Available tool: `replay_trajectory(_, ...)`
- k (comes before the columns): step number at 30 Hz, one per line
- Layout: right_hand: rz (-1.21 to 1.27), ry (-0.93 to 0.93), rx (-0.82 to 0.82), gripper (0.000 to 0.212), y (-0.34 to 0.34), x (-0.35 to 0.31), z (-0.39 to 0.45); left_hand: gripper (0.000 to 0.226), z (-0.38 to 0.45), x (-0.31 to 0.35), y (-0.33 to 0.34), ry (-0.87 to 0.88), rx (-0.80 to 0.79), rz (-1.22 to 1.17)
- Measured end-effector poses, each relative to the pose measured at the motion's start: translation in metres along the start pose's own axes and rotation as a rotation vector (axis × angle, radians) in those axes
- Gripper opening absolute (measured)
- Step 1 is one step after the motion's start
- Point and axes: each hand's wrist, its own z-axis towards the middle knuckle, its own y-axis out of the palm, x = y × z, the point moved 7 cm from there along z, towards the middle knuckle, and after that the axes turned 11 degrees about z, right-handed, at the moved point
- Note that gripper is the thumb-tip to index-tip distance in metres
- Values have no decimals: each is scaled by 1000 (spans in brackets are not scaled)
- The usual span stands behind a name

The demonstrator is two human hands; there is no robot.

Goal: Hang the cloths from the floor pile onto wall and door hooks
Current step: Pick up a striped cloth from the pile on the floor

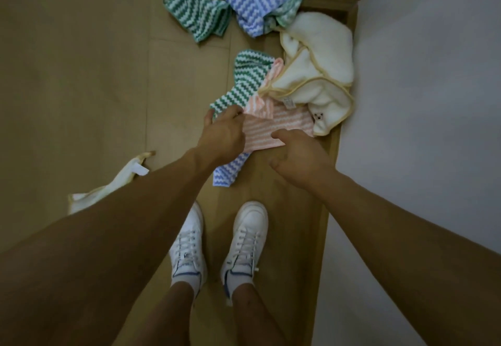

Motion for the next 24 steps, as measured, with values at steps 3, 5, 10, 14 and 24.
replay_trajectory(3, 41, -79, 110, 58, -25, -29, -18, 49, -29, 19, -51, 153, 89, -68)
replay_trajectory(5, 52, -138, 204, 62, -46, -53, -34, 45, -48, 33, -91, 250, 139, -91)
replay_trajectory(10, 65, -254, 386, 54, -108, -123, -81, 26, -94, 58, -214, 384, 276, -227)
replay_trajectory(14, 60, -345, 413, 37, -158, -185, -132, 22, -132, 73, -321, 433, 354, -243)
replay_trajectory(24, 219, -553, 584, 13, -291, -351, -299, 15, -251, 79, -571, 337, 583, -241)
